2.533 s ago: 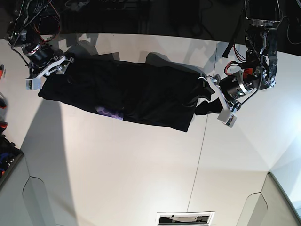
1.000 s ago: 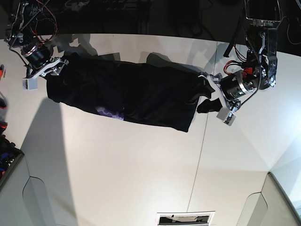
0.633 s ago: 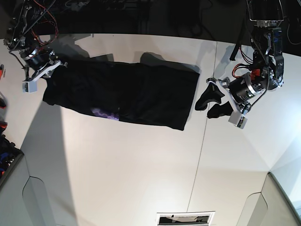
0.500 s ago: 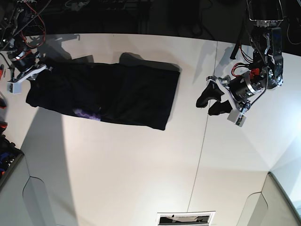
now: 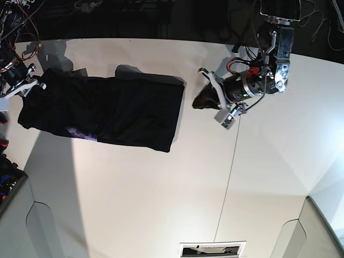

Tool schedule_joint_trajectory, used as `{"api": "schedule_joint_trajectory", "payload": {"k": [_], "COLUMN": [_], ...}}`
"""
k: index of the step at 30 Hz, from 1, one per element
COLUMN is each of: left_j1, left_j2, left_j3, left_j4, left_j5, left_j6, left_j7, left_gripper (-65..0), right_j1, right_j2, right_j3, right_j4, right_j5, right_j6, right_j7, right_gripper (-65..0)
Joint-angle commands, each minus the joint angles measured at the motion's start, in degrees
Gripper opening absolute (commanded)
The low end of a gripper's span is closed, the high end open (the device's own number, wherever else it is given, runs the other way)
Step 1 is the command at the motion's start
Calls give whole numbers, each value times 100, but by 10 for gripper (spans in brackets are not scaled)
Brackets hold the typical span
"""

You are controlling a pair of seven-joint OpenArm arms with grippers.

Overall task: Layout the t-shirt on the table in an organized manner, then fold the t-shirt properly
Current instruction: 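Lift the folded bundle with both grippers and flip it over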

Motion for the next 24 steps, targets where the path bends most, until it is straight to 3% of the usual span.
{"api": "schedule_joint_trajectory", "payload": {"k": [1, 3, 9, 15, 19, 24], "left_j1": [-94, -96, -127, -122, -138, -133], "left_j2": [22, 127, 470, 562, 573, 575], "left_j3": [81, 260, 634, 826, 824, 824], "left_j4": [74, 31, -492, -828, -828, -828], "left_j5": [2, 164, 411, 407, 407, 391], "left_j6": [-52, 179, 181, 181, 181, 179], "left_j7": [-188, -310, -374, -459, -455, -457], "left_gripper": [-650, -650, -650, -650, -650, -650], "right_j1": [76, 76, 76, 79, 122, 284], "right_j2": [39, -61, -350, -831, -1161, -1659], "right_j3": [26, 26, 24, -140, -732, -1902], "right_j4": [240, 498, 1123, 1587, 1687, 1685], "right_j5": [160, 179, 184, 326, 245, -463], "right_j6": [42, 42, 39, 44, 114, 129], "right_j7": [111, 33, -31, -37, -13, 164], "right_gripper": [-650, -650, -650, -650, -650, -650]}}
